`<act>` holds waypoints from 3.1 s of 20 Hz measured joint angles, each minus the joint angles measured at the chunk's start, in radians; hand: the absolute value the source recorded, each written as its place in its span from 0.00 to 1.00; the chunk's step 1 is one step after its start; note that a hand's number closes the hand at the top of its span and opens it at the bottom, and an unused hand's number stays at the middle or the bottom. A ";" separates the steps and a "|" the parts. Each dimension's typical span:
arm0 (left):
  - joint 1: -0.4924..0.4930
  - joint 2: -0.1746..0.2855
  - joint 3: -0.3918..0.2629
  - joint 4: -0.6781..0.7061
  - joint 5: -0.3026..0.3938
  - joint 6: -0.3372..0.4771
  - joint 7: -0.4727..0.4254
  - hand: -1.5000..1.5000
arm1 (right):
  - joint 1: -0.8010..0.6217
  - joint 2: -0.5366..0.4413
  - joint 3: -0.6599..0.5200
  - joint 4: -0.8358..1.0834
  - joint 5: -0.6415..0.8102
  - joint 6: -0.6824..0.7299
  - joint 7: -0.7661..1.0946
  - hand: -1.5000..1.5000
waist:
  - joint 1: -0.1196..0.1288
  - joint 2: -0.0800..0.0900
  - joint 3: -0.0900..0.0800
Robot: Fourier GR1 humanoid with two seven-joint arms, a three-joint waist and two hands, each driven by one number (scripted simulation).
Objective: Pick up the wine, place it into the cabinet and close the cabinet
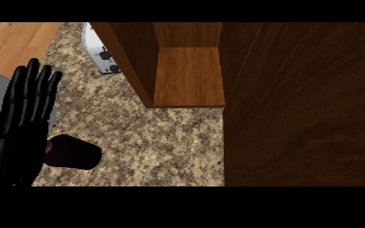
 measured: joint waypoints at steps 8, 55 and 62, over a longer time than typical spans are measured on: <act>0.162 -0.061 -0.087 -0.066 -0.036 0.093 -0.021 0.00 | 0.183 0.027 0.072 -0.086 -0.037 0.048 0.017 0.00 | 0.007 0.009 -0.011; 0.282 0.061 -0.152 -0.376 -0.019 0.471 0.362 0.00 | 0.059 0.016 0.171 -0.387 -0.060 -0.013 0.570 0.00 | 0.014 0.010 -0.013; 0.330 0.049 -0.016 -0.345 0.090 0.391 0.315 0.00 | 0.032 0.016 0.161 -0.392 -0.059 -0.019 0.602 0.00 | 0.013 0.010 -0.013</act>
